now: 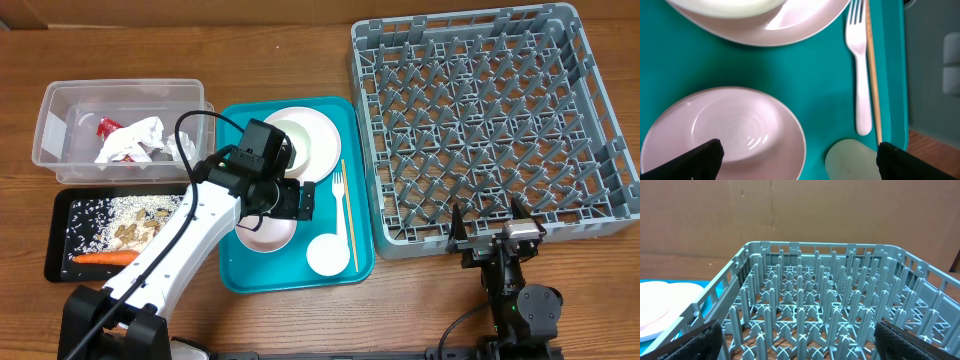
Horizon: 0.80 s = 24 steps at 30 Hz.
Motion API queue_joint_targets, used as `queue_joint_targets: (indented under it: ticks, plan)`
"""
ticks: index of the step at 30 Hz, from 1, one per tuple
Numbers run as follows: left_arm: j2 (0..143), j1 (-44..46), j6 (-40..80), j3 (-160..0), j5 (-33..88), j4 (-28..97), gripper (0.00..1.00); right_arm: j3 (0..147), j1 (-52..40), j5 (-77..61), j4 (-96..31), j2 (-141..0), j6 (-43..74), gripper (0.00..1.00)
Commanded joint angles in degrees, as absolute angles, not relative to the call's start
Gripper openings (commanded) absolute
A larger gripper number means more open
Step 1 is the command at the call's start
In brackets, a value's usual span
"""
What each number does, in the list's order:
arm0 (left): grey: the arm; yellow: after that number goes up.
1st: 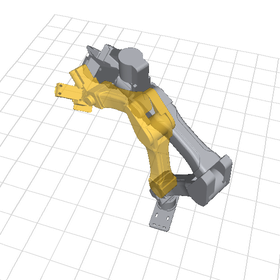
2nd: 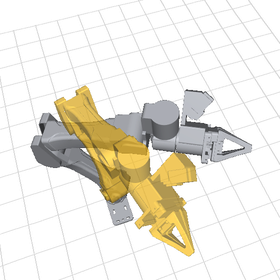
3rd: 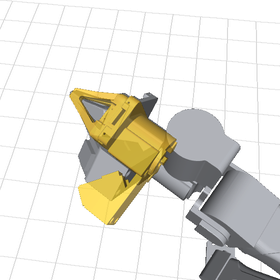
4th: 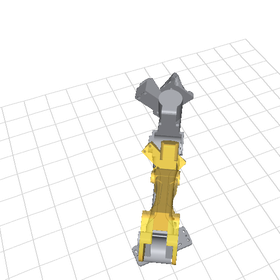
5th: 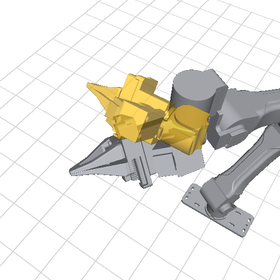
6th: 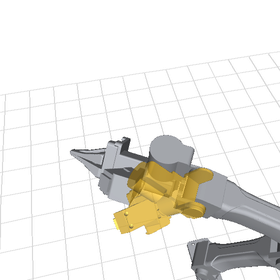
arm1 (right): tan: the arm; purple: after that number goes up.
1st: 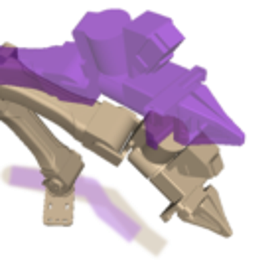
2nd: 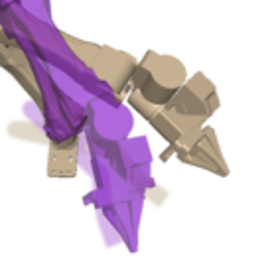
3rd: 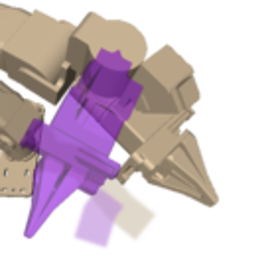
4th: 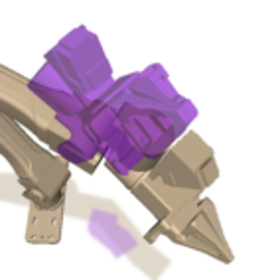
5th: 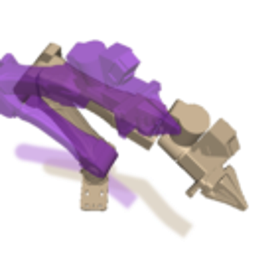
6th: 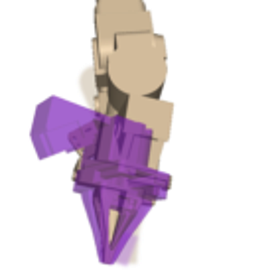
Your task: Sort waste into correct bins and load items into the dishwasher
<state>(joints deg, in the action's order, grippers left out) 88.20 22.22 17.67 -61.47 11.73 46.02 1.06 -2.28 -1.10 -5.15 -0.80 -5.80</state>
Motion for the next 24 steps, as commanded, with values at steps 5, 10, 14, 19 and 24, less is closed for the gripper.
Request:
queue_joint_targets:
  ticks: [5,10,14,19,24]
  plan:
    - [88.4,22.5,19.5,-62.1,16.1,43.5,1.00,0.4,-2.1,-1.2,-4.8,-0.3,-5.8,1.00]
    - [88.4,22.5,19.8,-62.1,16.8,43.7,1.00,0.4,-2.1,-2.7,-3.3,-0.3,-5.7,1.00]
    - [88.4,22.5,19.7,-62.0,17.0,45.2,1.00,0.5,-2.2,-18.1,-1.2,-0.3,-5.6,1.00]
    - [88.4,22.5,19.7,-61.9,17.0,45.5,1.00,4.1,-2.2,-25.1,-5.6,-0.3,-0.7,1.00]
    - [88.4,22.5,19.7,-61.9,17.0,45.8,1.00,12.2,-2.2,-24.6,-13.3,-0.3,0.0,1.00]
